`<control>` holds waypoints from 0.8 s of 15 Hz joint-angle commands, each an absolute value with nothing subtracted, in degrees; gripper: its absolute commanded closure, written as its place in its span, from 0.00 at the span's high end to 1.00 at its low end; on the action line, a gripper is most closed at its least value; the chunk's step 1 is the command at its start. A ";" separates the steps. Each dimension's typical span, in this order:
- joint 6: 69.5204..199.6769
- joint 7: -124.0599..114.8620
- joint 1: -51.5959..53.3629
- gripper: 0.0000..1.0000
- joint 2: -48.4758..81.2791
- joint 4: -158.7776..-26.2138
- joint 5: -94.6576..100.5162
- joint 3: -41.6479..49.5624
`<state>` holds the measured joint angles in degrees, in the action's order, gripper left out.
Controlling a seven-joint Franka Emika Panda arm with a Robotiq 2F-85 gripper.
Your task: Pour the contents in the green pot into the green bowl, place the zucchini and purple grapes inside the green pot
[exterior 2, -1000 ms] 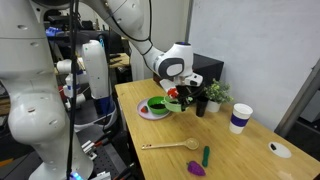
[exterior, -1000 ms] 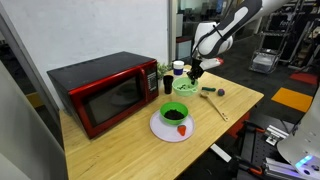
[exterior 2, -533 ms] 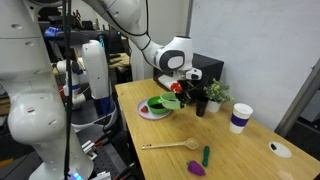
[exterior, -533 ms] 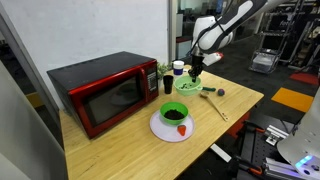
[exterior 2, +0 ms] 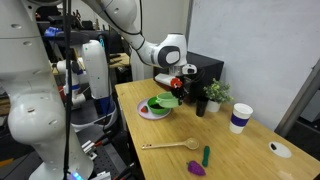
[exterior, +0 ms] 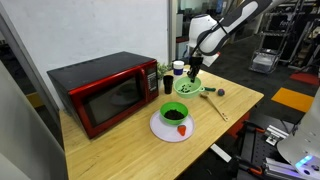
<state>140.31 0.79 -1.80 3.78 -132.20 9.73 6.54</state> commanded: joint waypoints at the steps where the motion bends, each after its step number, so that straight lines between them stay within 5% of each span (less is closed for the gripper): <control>1: 137.99 1.28 -1.76 0.02 2.40 -131.93 14.36 5.08; 12: 138.57 0.78 -1.43 0.09 3.01 -131.87 18.35 3.19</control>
